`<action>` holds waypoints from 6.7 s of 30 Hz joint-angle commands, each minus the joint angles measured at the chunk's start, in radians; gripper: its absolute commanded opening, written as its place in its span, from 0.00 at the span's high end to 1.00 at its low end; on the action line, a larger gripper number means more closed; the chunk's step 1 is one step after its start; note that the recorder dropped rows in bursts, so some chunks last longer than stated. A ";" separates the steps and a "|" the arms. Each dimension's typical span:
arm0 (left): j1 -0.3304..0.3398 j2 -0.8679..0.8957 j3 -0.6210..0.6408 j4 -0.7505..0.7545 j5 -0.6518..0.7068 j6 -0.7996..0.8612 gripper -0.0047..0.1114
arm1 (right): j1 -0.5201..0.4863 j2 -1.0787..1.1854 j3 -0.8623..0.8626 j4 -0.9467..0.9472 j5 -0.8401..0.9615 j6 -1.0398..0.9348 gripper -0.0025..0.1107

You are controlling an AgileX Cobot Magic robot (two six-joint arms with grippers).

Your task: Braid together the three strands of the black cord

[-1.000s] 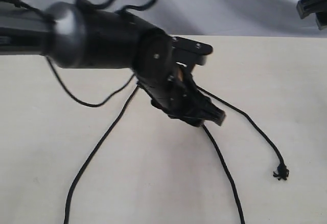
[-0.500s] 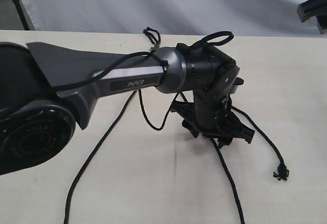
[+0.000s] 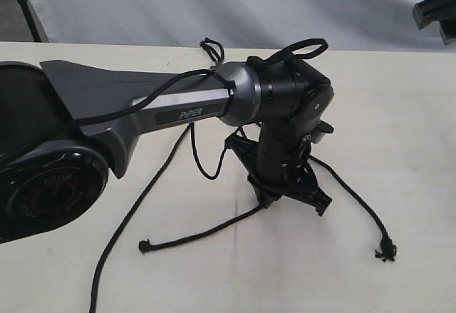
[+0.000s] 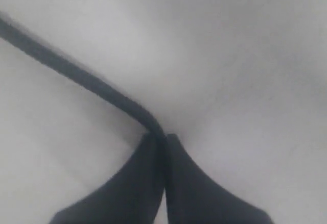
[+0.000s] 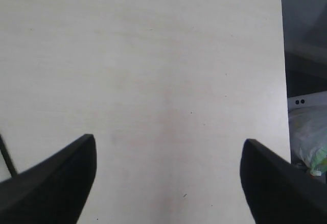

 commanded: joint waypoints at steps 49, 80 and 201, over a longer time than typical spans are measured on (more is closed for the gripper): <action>0.198 -0.651 0.890 0.151 -0.429 -0.031 0.96 | -0.007 -0.002 0.088 0.047 -0.147 0.000 0.33; 0.313 -0.699 0.890 0.414 -0.437 -0.259 0.58 | 0.035 0.020 0.088 0.814 -0.122 -0.497 0.33; 0.417 -0.882 1.100 0.895 -0.598 -0.822 0.96 | 0.112 0.288 0.103 0.463 -0.353 -0.258 0.97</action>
